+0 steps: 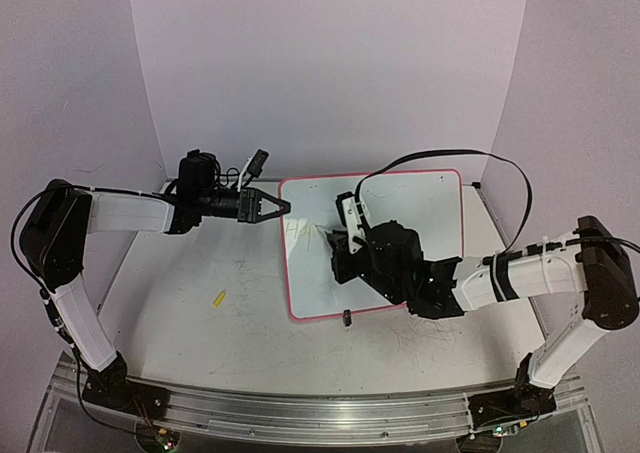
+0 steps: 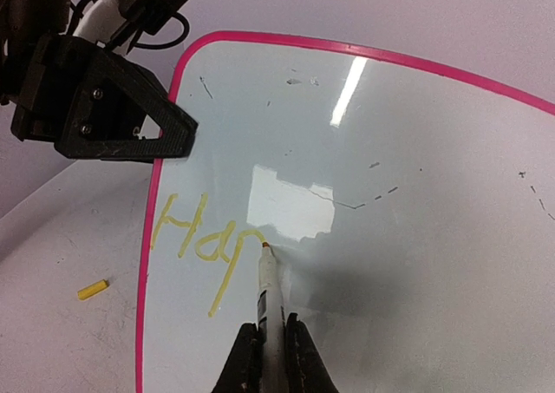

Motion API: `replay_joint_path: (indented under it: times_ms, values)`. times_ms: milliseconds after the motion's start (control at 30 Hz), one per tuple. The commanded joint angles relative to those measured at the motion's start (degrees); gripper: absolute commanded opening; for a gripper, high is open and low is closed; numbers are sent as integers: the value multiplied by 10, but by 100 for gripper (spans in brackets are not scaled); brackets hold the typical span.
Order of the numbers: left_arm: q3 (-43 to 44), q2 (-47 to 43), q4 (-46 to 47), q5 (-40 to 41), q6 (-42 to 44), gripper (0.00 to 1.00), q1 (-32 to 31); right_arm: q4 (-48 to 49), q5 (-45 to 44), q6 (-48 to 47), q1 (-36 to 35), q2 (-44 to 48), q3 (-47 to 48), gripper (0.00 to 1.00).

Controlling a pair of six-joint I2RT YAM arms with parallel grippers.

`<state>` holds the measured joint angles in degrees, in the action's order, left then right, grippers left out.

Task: Write a sentence on the whiteboard

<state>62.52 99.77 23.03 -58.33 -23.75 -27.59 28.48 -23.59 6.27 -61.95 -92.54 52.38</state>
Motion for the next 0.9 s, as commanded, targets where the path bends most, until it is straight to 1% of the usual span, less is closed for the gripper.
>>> replay_joint_path:
  times_ms: [0,367,867]
  values:
    - [2,-26,17,-29,-3,0,-8,-14,-15,13,4,17,-9,0]
    - [2,-25,17,-31,-3,0,-8,-12,13,16,-1,-6,4,0]
    - [1,-27,17,-29,-3,0,-8,1,4,10,-3,-27,32,0]
